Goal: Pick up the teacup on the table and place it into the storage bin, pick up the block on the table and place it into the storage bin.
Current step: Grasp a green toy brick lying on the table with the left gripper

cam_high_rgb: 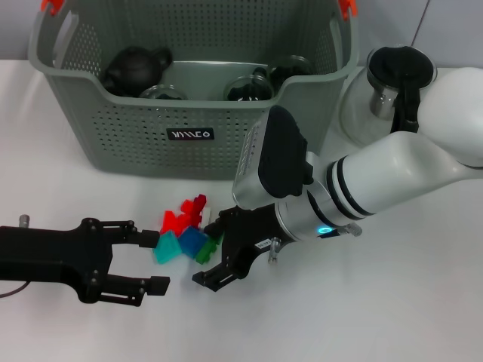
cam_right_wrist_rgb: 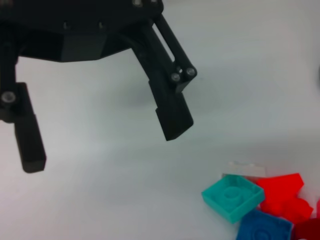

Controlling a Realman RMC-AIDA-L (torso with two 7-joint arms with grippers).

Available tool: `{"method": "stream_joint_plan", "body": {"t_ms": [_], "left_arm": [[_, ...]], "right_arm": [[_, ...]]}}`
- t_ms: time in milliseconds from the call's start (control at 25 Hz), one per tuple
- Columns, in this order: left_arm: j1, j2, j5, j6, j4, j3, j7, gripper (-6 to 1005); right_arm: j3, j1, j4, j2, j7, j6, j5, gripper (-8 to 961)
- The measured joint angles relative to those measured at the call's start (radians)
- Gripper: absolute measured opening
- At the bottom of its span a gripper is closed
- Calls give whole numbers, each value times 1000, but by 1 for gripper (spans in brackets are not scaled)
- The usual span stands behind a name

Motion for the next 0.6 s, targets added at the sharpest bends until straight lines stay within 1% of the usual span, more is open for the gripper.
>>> {"method": "stream_joint_plan", "body": {"t_ms": [600], "left_arm": [[0, 0, 0, -1, 2, 0, -5, 827]], "right_arm": [[9, -1, -5, -8, 0, -61, -1, 882]]}}
